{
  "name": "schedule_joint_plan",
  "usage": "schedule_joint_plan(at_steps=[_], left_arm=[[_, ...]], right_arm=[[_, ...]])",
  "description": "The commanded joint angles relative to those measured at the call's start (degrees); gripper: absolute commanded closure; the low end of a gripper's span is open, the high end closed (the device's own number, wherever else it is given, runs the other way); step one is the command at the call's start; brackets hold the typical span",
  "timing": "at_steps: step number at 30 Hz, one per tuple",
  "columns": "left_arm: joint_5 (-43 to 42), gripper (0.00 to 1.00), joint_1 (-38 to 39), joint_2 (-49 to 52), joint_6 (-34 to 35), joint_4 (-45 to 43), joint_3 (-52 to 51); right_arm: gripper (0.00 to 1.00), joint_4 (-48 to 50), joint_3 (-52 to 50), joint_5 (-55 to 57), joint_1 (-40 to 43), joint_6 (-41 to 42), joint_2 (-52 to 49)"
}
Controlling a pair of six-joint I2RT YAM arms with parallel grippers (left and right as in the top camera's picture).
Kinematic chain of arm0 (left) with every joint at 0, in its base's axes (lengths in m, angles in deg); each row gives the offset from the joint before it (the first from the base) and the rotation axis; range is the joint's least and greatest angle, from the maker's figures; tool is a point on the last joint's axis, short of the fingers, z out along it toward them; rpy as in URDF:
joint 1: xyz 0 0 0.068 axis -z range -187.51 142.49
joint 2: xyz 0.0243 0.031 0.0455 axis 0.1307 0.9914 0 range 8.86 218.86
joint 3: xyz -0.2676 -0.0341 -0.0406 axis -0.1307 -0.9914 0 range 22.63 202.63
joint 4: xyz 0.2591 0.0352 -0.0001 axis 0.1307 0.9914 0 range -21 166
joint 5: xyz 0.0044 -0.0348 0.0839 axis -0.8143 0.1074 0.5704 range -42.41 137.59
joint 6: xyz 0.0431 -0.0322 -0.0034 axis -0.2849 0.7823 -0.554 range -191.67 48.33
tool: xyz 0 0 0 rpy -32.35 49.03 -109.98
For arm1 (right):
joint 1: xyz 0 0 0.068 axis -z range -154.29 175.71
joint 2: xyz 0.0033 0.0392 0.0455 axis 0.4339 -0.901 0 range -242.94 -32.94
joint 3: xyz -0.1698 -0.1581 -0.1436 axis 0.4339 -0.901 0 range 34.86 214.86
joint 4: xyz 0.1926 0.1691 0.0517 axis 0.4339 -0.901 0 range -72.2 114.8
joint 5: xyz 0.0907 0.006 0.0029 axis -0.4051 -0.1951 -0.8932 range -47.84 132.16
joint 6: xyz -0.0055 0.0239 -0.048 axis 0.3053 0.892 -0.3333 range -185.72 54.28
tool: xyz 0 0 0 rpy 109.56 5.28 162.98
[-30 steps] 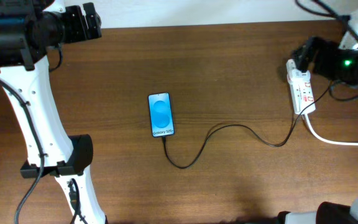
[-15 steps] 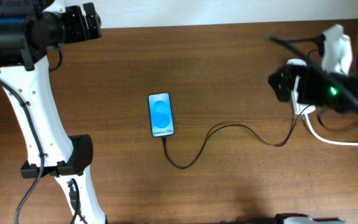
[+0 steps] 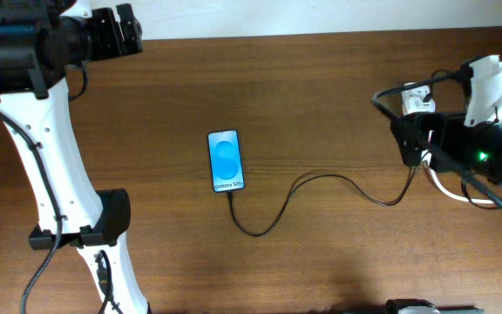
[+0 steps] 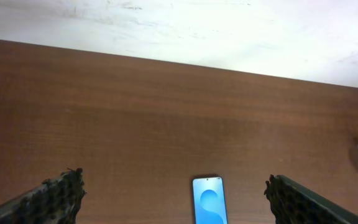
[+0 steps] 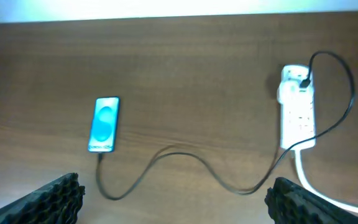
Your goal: Plug charger to phone and switch on socket
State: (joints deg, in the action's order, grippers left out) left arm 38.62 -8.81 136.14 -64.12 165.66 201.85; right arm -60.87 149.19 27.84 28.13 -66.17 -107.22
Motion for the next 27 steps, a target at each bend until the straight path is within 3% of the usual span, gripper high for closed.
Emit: schedule_joint_plan(at_steps=[1,4,8,13,20,27], left_arm=[[-0.17,0.01,0.0,-0.28,-0.07,0.02,0.44],[-0.17,0.01,0.02,-0.28,-0.07,0.04,0.44],[-0.17,0.01,0.02,-0.28,-0.07,0.04,0.44],[-0.17,0.01,0.0,-0.28,-0.07,0.02,0.44],[-0.17,0.01,0.02,-0.28,-0.07,0.04,0.44],[-0.17,0.01,0.02,-0.28,-0.07,0.02,0.44]], right_arm=[[0.02,8.11,-8.83,4.98,-0.57,-2.78,6.82],[0.02,21.42,-23.19,6.75,-0.57,-2.8,14.97],[0.02,43.3,-51.28,7.56,-0.57,-3.87,32.13],[0.02,61.02,-72.26,7.54,-0.57,-6.54,47.21],[0.02,80.41,-94.79,7.23,-0.59,-6.58,63.8],[0.02,84.72,-104.32,6.93,-0.59,-6.62,73.11]])
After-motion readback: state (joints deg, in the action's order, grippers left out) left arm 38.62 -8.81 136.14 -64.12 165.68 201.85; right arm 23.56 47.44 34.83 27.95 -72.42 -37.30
